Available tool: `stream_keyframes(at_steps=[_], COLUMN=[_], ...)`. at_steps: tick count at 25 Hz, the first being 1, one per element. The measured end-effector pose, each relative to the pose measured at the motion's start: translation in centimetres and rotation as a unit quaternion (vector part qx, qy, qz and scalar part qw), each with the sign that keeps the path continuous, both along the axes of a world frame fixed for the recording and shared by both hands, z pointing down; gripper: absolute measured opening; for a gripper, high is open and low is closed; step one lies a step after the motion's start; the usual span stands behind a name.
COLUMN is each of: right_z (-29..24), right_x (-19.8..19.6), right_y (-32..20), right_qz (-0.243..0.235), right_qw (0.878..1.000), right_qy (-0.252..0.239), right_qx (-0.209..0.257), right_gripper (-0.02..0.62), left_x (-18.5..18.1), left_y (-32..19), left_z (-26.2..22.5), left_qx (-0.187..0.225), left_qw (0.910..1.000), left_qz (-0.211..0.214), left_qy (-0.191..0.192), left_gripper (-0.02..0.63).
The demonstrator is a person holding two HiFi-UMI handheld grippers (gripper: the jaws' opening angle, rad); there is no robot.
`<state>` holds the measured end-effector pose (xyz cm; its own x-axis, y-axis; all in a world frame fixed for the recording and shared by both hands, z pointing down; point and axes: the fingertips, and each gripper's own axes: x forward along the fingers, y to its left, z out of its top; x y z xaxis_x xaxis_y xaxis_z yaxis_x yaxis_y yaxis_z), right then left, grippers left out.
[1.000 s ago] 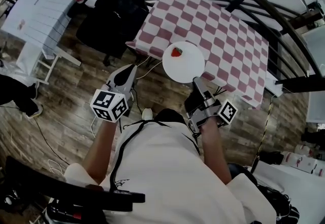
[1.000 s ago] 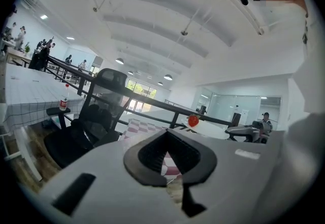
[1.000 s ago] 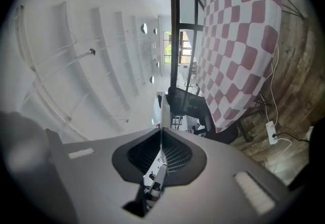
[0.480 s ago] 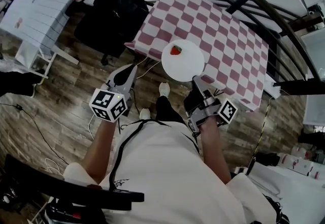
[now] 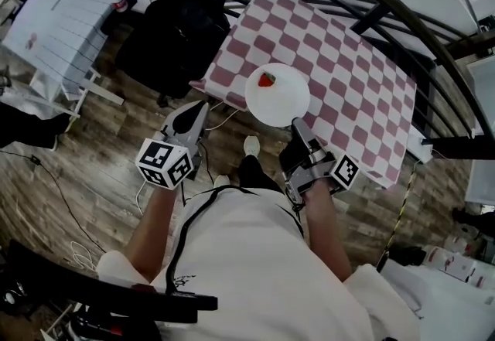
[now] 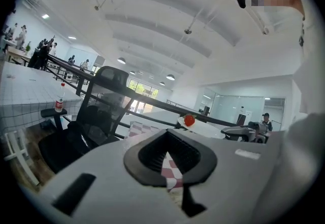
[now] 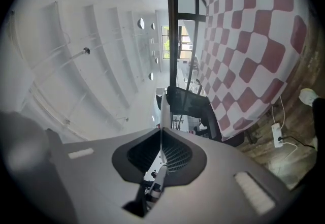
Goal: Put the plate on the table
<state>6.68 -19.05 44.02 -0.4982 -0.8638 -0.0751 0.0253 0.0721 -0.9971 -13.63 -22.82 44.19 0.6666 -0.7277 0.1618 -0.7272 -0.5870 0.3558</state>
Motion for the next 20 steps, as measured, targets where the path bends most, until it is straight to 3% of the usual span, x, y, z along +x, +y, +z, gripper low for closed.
stream_keyframes(at_steps=[12, 20], right_z=[1.5, 3.0], right_x=[5.1, 7.2], right_y=[-10.4, -17.7], right_qz=[-0.032, -0.090], right_qw=[0.999, 0.996], right_qy=[0.009, 0.009], right_qx=[-0.015, -0.014], right_gripper=[0.018, 0.018], left_x=[5.5, 8.2], left_y=[-9.6, -14.6], left_z=[0.3, 1.0], left_qx=[-0.007, -0.017], left_qw=[0.9997, 0.9978], left_qz=[-0.023, -0.058], left_qy=[-0.009, -0.027], left_gripper=[0.005, 0.005])
